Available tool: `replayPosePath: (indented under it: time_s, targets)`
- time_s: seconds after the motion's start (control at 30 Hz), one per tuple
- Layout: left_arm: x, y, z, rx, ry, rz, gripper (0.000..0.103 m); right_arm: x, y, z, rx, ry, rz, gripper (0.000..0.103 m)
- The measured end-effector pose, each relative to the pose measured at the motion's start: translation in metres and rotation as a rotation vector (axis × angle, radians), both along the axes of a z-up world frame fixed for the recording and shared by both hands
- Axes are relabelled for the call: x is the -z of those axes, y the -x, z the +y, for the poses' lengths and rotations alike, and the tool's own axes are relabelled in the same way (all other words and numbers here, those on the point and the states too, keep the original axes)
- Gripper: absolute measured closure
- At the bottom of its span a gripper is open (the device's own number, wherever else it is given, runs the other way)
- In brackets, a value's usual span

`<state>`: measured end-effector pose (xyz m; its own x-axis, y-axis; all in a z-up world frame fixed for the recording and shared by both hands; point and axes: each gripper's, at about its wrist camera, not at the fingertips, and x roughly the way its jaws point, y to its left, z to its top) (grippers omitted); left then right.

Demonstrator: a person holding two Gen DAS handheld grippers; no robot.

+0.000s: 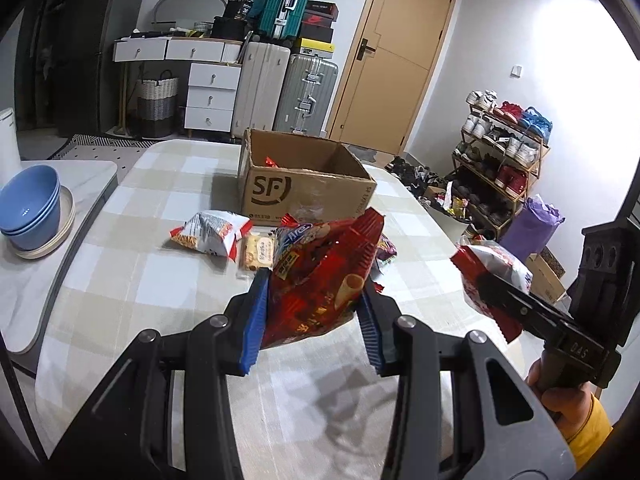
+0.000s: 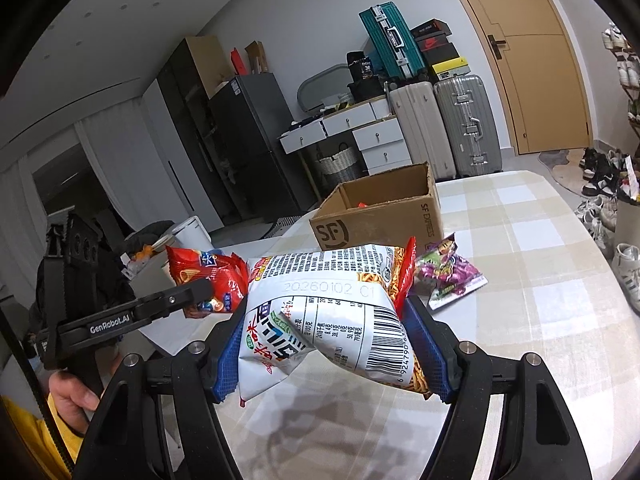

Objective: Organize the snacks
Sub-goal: 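Lift the red bag and white chip bag and carry both over the SF box, then lower both bags into the box and open both grippers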

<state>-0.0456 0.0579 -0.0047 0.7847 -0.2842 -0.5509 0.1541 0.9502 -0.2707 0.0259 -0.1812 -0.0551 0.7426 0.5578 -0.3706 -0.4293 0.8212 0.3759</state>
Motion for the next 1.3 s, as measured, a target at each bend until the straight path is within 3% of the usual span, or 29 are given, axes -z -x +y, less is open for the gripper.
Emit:
replayPosePath:
  time_s: [0.3, 0.5, 0.87, 1.0, 1.3]
  targets:
    - [-0.018, -0.064, -0.001, -0.001, 0.003, -0.006, 0.065, -0.025, -0.047, 0.010, -0.041, 0.007, -0.031, 0.030]
    - [-0.040, -0.114, -0.006, 0.005, -0.035, -0.034, 0.065, -0.050, -0.091, 0.010, -0.061, -0.021, -0.026, 0.030]
    - [-0.084, -0.234, -0.012, 0.017, -0.061, -0.037, 0.065, -0.095, -0.189, 0.032, -0.072, 0.073, -0.005, 0.030]
    - [-0.086, -0.284, -0.016, 0.018, -0.078, -0.008, 0.065, -0.095, -0.236, 0.038, -0.070, 0.085, 0.075, 0.030]
    - [-0.067, -0.380, -0.032, 0.006, -0.120, 0.057, 0.065, -0.076, -0.311, 0.058, -0.062, 0.146, 0.153, 0.030]
